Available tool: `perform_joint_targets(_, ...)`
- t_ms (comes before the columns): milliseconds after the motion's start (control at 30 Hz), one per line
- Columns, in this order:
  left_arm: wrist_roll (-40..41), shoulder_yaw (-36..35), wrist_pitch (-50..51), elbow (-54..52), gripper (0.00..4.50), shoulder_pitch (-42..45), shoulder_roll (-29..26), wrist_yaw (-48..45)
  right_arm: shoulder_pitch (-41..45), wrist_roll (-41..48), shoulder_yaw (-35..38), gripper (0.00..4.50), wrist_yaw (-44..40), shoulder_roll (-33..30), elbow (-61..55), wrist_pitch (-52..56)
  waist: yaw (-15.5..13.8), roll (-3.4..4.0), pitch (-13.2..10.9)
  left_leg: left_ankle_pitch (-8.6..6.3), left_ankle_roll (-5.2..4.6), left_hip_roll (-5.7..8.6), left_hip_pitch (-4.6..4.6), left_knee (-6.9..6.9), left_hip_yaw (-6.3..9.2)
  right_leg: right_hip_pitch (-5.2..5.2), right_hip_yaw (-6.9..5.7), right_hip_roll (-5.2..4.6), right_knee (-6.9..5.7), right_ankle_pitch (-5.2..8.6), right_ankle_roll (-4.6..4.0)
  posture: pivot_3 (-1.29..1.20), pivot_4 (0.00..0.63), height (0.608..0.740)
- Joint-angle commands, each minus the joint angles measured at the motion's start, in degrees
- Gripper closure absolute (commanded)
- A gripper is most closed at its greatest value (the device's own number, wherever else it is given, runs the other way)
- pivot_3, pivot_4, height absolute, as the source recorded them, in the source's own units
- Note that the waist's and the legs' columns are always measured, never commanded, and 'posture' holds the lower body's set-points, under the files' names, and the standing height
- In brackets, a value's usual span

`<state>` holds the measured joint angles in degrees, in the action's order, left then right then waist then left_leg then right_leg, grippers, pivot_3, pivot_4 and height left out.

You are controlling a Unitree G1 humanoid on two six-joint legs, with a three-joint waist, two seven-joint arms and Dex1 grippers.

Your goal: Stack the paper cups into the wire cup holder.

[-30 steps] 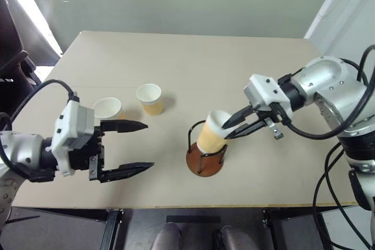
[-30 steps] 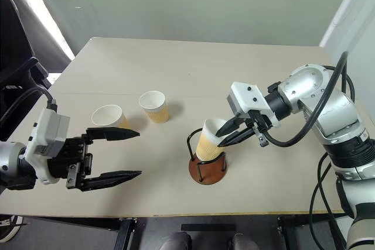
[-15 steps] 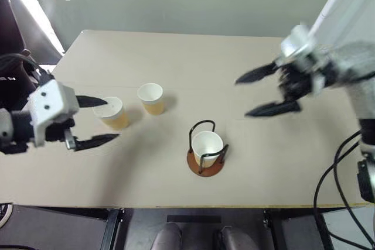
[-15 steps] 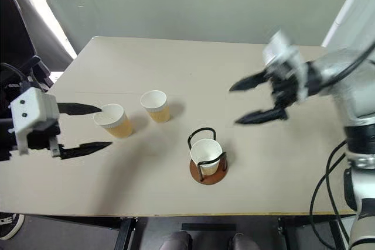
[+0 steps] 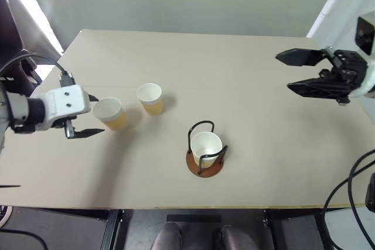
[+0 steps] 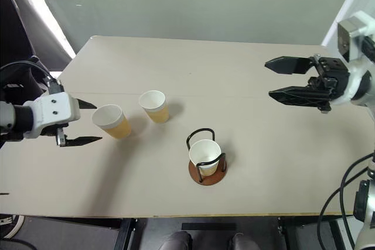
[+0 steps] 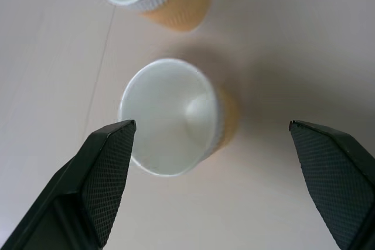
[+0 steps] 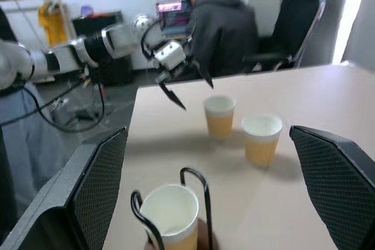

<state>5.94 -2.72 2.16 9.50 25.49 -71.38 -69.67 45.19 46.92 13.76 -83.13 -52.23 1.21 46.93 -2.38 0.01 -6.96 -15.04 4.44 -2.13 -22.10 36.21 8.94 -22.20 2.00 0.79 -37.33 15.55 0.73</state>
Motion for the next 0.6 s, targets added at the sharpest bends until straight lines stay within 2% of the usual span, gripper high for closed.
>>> perform_joint_targets(33,-2.7,2.69,-2.9,3.03,0.0,4.51,2.07,-0.3,-1.92,2.9,5.07,0.02,1.78,-2.17,-3.75,0.54,0.03,0.0,0.0,0.0,0.0,0.01,-0.05,0.02,-0.03,-0.05,-0.01,0.0,0.0,0.0,0.0,0.0,0.15,0.74)
perform_joint_targets(200,-5.29,6.09,-5.9,7.69,0.0,8.84,4.64,-1.45,-4.33,5.27,7.41,0.02,3.95,-2.81,-6.38,0.87,0.12,-0.01,0.01,0.01,0.01,0.01,-0.16,0.08,-0.03,-0.09,-0.03,0.01,0.01,-0.01,0.02,0.0,0.15,0.74)
perform_joint_targets(267,-6.63,7.53,-7.13,9.85,0.39,10.81,6.3,-1.5,-5.24,6.23,8.06,0.0,4.86,-2.99,-7.63,1.11,0.24,-0.01,0.01,0.01,0.0,0.0,-0.15,0.09,-0.04,-0.09,-0.03,0.03,0.02,-0.02,0.03,0.0,0.15,0.74)
perform_joint_targets(367,-7.12,8.6,-8.35,11.31,1.27,12.18,7.64,-2.62,-6.39,7.26,8.42,0.0,5.98,-3.25,-9.52,1.42,0.29,-0.01,0.01,0.02,-0.01,0.01,-0.14,0.14,-0.06,-0.08,-0.04,0.03,0.06,-0.01,0.04,0.0,0.15,0.74)
perform_joint_targets(600,-6.58,8.6,-8.03,10.8,3.84,11.56,7.58,-5.68,-8.81,8.22,8.37,0.0,6.96,-4.78,-11.47,0.78,0.36,-0.02,0.01,0.01,-0.03,0.02,-0.17,0.28,-0.04,-0.04,-0.03,0.06,0.08,-0.04,0.12,0.0,0.15,0.74)
